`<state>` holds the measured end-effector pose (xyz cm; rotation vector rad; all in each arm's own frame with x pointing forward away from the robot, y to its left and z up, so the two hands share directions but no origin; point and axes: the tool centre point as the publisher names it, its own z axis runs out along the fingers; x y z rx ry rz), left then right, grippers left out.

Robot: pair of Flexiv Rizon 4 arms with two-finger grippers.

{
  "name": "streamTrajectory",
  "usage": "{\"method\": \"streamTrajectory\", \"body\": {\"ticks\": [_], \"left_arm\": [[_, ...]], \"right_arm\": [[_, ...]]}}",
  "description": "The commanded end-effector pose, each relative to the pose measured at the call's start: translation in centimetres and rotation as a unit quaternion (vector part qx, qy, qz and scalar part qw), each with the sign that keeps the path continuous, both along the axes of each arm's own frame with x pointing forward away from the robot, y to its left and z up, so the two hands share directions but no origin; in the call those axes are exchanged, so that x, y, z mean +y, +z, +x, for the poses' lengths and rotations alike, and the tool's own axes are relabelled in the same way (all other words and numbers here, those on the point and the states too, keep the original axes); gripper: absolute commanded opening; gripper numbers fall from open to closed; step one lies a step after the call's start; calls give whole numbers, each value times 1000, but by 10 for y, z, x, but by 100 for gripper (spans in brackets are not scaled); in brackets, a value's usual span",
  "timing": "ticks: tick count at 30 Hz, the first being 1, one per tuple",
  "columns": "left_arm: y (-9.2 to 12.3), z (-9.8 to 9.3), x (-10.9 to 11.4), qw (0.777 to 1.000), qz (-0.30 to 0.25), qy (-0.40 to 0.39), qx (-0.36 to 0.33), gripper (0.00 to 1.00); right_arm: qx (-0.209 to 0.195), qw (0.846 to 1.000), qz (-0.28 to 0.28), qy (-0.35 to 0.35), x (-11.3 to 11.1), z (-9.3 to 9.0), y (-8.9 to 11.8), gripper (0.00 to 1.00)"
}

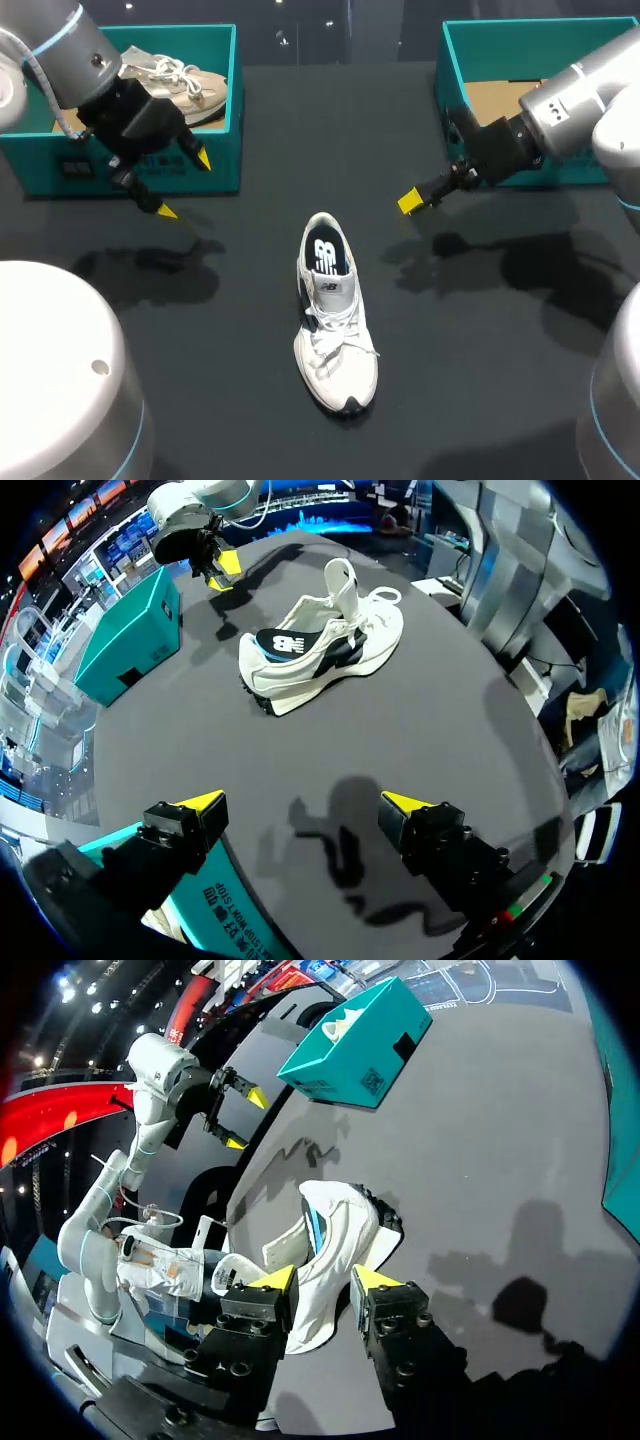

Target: Take the shoe out of the shoebox, open the shoe tongue, remove and reinsert the insole, then place the shoe into the shoebox

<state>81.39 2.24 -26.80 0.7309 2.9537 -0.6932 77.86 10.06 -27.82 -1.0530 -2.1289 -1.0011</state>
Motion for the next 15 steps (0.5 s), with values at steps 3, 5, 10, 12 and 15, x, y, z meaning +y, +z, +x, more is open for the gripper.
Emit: {"method": "streamTrajectory", "body": {"ticks": [3,5,10,12,15], "left_arm": [[19,9,22,999,-4,-30,20,100],[19,9,22,999,-4,-30,20,100],[19,9,22,999,-4,-30,20,100],[19,9,22,999,-4,-30,20,100],[19,9,22,999,-4,-30,20,100]], "right_arm": [[7,994,-104,-21,-1,-4,21,0],[5,984,-173,-36,1,-7,28,0],[-7,981,-187,-45,3,-9,34,0],[-7,981,-187,-45,3,-9,34,0],[-7,981,-187,-45,3,-9,34,0]]}}
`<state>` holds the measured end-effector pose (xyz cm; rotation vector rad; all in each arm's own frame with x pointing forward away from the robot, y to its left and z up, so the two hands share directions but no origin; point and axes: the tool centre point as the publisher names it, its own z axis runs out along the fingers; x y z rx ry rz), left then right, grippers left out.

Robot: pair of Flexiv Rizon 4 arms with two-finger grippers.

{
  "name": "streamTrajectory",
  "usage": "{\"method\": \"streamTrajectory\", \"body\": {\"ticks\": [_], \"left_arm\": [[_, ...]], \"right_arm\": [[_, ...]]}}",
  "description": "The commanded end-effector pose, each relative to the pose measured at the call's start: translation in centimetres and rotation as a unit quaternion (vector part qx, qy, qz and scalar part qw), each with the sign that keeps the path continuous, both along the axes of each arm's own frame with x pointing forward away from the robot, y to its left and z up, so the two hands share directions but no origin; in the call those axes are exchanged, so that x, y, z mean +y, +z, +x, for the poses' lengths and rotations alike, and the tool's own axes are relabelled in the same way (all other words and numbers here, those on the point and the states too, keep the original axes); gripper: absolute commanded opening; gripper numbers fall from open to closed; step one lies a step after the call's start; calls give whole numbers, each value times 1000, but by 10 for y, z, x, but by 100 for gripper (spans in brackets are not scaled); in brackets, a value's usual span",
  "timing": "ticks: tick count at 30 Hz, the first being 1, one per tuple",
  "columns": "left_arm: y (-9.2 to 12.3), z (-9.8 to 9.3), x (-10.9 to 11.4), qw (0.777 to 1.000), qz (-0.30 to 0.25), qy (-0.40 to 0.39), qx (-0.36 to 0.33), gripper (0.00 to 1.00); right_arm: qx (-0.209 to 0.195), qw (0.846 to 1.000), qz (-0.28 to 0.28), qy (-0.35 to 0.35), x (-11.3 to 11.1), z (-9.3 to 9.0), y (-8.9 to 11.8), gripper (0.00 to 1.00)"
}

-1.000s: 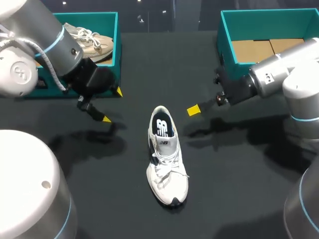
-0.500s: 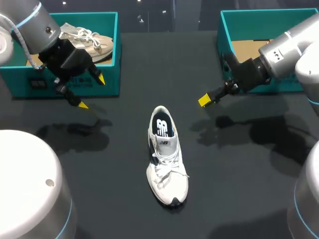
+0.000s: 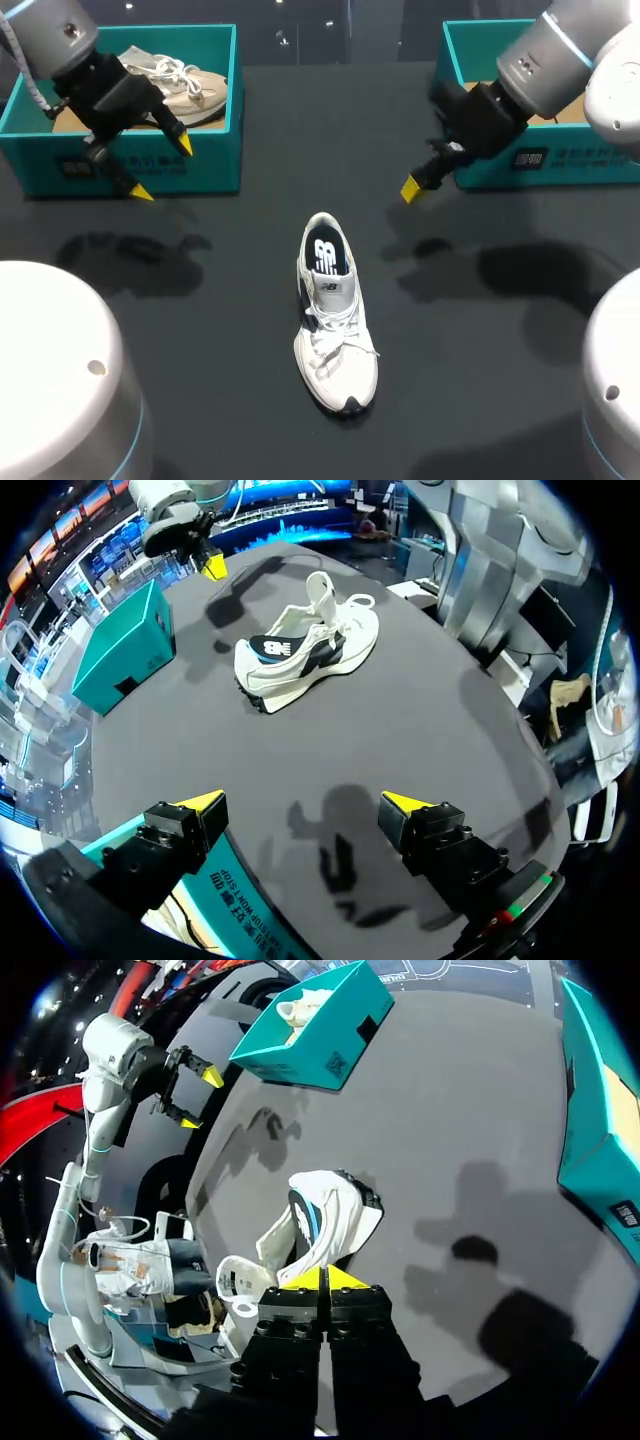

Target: Take the shoe out of the shoebox, open the shoe tongue, remove and reinsert the insole, then place the shoe into the shoebox

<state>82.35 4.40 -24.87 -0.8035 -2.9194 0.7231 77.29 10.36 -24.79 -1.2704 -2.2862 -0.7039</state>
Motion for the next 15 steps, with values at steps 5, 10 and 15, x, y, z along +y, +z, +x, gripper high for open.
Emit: {"method": "streamTrajectory", "body": {"ticks": [5,10,15], "left_arm": [[1,1,0,1000,7,-15,-4,100],[5,18,13,999,15,-38,-3,100],[8,26,21,998,26,-63,0,100]], "right_arm": [[-19,998,-53,-18,8,-4,0,0],[-23,995,-88,-43,31,-14,-5,0],[-18,991,-116,-70,45,-21,-8,0]]}}
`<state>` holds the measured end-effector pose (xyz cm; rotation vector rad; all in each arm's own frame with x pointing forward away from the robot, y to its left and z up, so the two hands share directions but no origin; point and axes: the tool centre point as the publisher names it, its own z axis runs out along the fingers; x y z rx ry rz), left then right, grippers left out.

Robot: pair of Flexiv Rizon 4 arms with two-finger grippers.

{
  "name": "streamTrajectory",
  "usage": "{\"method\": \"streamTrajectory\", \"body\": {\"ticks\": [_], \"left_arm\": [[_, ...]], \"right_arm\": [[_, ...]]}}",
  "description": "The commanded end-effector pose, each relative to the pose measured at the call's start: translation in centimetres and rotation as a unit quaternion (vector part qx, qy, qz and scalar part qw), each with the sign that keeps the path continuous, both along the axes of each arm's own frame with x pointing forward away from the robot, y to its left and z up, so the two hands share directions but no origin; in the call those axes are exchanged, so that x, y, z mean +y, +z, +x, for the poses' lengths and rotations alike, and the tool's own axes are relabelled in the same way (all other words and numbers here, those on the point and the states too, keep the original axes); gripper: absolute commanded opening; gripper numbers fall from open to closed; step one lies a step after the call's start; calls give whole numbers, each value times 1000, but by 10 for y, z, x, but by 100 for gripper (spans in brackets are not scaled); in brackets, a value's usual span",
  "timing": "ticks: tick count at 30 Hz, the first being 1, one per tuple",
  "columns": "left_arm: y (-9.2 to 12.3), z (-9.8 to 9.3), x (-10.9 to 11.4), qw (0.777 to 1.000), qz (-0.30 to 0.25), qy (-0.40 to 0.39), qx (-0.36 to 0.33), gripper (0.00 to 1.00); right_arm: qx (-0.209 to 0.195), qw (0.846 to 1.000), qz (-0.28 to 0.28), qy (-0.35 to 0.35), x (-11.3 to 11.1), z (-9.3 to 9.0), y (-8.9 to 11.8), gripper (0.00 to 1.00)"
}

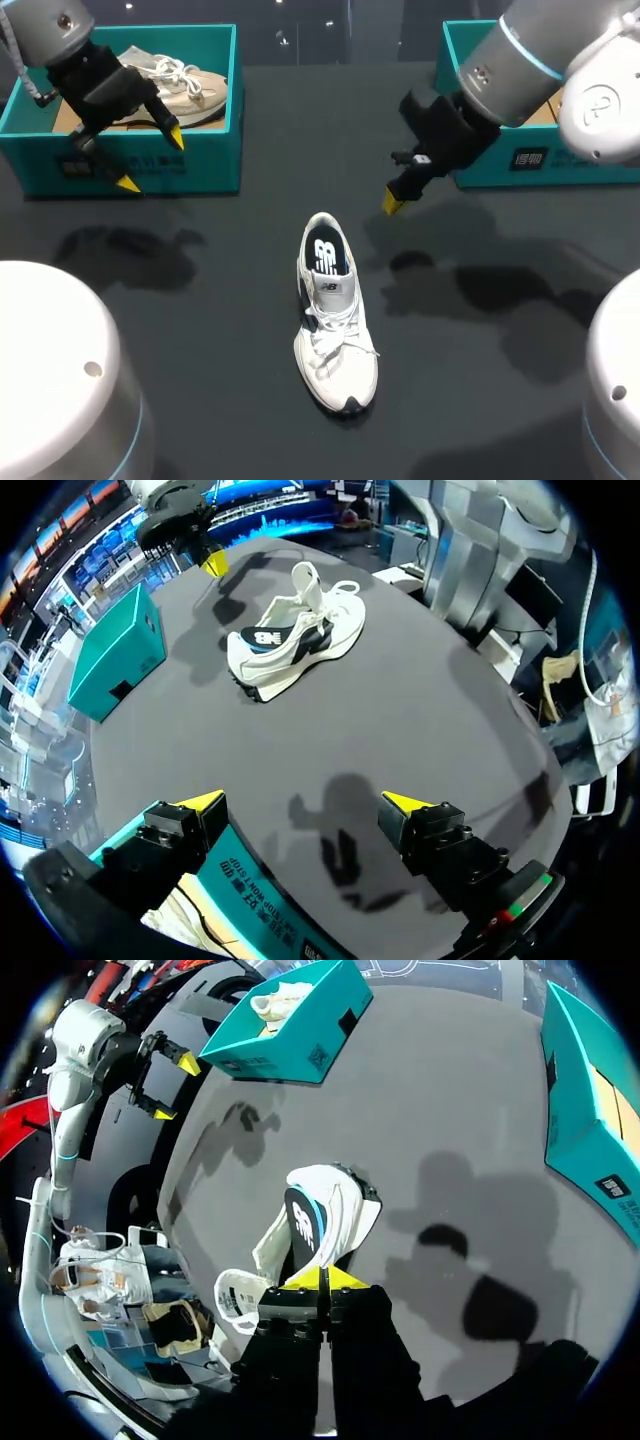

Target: Take the shoe out of the shoebox, open the shoe tongue, remove and reinsert the insole, then place the shoe into the shoebox

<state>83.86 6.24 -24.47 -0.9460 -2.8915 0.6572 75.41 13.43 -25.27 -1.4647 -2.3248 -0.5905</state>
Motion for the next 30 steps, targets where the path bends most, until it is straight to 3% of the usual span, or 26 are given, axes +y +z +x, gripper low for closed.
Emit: {"method": "streamTrajectory", "body": {"ticks": [1,13,18,20,21,30], "left_arm": [[5,12,5,1000,12,-25,14,100],[6,12,7,999,13,-33,12,100],[6,12,7,999,13,-33,12,100],[6,12,7,999,13,-33,12,100],[6,12,7,999,13,-33,12,100],[6,12,7,999,13,-33,12,100]], "right_arm": [[-12,998,-50,-23,17,-3,-4,0],[-14,998,-54,-27,20,-5,-3,0],[-35,996,-84,-19,51,-3,-20,0],[-31,991,-121,-47,60,-3,-28,0],[-38,987,-138,-72,62,-4,-30,0],[-38,987,-138,-72,62,-4,-30,0]]}}
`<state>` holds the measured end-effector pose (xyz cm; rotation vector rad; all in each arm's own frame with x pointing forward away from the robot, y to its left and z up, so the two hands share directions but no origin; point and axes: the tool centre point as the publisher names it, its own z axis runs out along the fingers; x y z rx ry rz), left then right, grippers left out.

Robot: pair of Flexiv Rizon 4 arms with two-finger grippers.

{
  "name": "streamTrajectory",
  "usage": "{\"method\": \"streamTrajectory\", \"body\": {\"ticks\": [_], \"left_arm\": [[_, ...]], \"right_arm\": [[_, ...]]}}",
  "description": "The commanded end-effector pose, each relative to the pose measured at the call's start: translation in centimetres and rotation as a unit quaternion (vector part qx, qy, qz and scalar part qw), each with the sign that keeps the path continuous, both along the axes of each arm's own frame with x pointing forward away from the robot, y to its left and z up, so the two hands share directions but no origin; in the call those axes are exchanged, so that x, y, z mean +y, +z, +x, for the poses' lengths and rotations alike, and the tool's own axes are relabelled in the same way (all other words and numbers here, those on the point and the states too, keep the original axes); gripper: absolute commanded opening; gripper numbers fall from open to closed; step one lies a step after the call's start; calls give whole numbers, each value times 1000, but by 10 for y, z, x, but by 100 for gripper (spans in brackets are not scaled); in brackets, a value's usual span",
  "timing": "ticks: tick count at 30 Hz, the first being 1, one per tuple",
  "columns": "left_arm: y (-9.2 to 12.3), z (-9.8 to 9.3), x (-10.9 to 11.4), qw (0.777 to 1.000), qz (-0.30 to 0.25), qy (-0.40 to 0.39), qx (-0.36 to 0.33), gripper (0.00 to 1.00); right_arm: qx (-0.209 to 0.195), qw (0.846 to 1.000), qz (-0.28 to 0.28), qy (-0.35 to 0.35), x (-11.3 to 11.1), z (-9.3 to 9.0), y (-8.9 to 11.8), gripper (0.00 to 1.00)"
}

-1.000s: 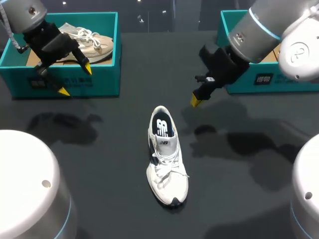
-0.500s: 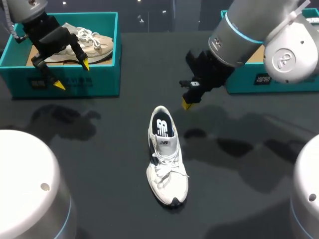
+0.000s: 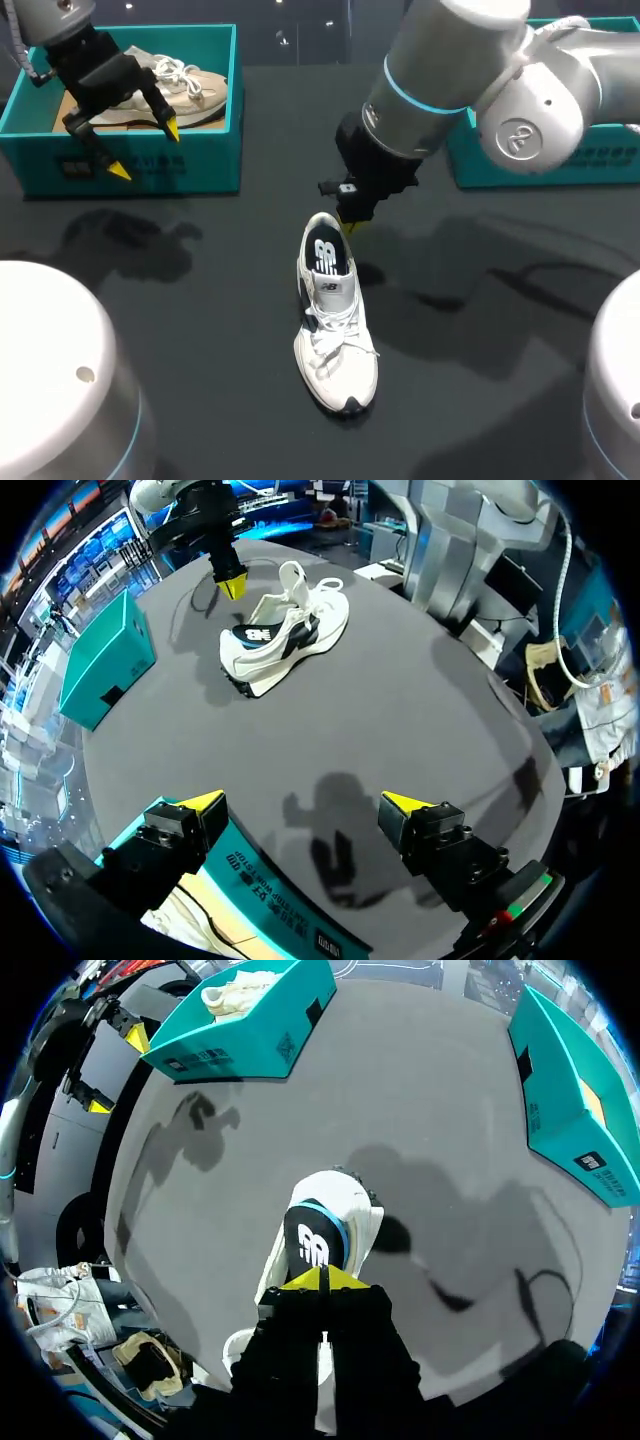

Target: Take the shoe out of the shoebox, open the shoe tongue, remove and reinsert the insole, then place the shoe into the shoebox

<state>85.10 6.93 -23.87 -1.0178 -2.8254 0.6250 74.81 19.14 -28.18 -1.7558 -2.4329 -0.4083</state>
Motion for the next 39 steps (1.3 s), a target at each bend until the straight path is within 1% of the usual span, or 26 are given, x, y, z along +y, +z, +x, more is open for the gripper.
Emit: {"method": "streamTrajectory", "body": {"ticks": [1,2,6,7,9,14,19,25,29,33,39], "left_arm": [[0,-1,0,1000,1,0,-1,100],[0,-1,0,1000,1,0,-1,100],[0,-1,0,1000,1,0,-1,100],[0,-1,0,1000,1,0,-1,100],[0,-1,0,1000,1,0,-1,100],[0,-1,0,1000,1,0,-1,100],[0,-1,0,1000,1,0,-1,100],[0,-1,0,1000,1,0,-1,100],[0,-1,0,1000,1,0,-1,100],[0,-1,0,1000,1,0,-1,100],[0,-1,0,1000,1,0,-1,100]], "right_arm": [[-2,1000,-15,-2,5,2,-1,0],[-2,1000,-15,-2,5,2,-1,0],[-3,998,-56,-20,17,3,-16,0],[-9,998,-62,-18,20,3,-19,0],[-9,997,-71,-25,22,2,-24,0],[-19,995,-87,-32,22,0,-34,0],[-32,990,-130,-39,24,-2,-43,0],[-51,986,-148,-47,18,-3,-54,0],[-48,983,-168,-54,13,-1,-67,0],[-40,983,-170,-49,12,1,-80,0],[-32,983,-173,-43,12,1,-90,0]]}}
